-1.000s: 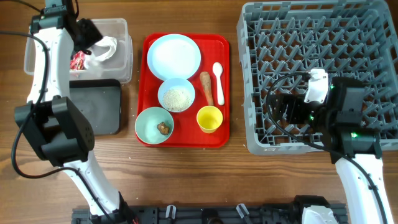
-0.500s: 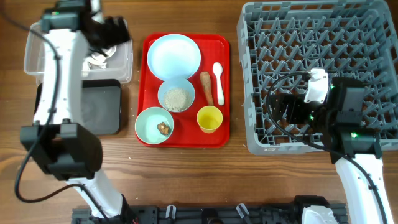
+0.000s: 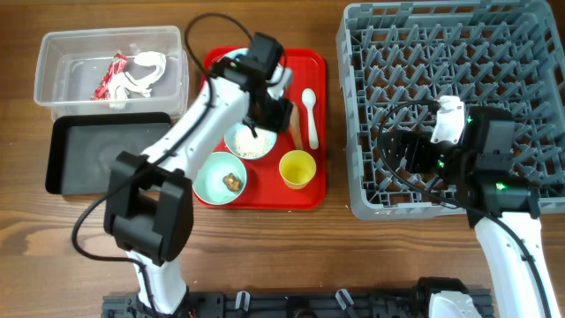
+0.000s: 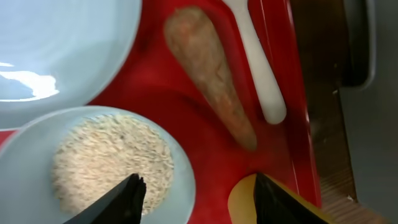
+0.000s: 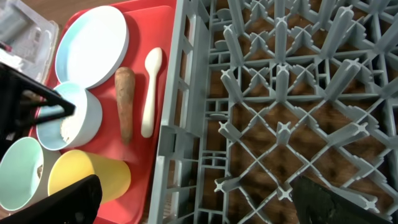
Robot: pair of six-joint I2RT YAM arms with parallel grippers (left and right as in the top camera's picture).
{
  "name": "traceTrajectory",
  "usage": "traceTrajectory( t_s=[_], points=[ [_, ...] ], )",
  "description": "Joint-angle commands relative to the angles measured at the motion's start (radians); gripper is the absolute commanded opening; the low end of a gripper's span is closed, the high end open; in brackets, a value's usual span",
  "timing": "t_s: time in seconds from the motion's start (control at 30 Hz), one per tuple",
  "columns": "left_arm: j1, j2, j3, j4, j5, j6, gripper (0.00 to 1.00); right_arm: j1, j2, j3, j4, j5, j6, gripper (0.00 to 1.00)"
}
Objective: Sort waste into correct bins and load items into the dishwasher rack
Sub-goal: 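Grasp the rim of the light-blue rice bowl with the left gripper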
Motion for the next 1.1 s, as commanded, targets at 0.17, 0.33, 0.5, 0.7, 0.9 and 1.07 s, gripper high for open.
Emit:
traceTrajectory(
  t_s=[0.17, 0.33, 0.5, 0.7, 0.9, 1.07],
  points=[
    [-0.053, 0.018, -0.175, 0.137, -0.043, -0.028, 0.49, 0.001, 0.014, 0.019, 0.004, -0.017, 0.015, 1.00],
    [-0.053, 0.023, -0.192, 0.159, -0.131, -0.107, 0.33, 0.001, 0.014, 0.019, 0.002, -0.017, 0.014, 1.00],
    [-0.053, 0.024, -0.226, 0.208, -0.138, -0.107, 0.26, 0.001, 0.014, 0.019, -0.002, -0.017, 0.015, 1.00],
    [-0.053, 0.026, -0.226, 0.215, -0.138, -0.107, 0.04, 0.001, 0.014, 0.019, -0.007, -0.017, 0.015, 0.99],
    [-0.053, 0.013, -0.201, 0.172, -0.064, -0.108, 0.04, 0.001, 0.014, 0.019, -0.007, -0.017, 0.015, 1.00],
    [-0.036, -0.041, -0.069, 0.022, -0.062, -0.107, 0.04, 0.001, 0.014, 0.019, -0.001, -0.017, 0.015, 1.00]
  ],
)
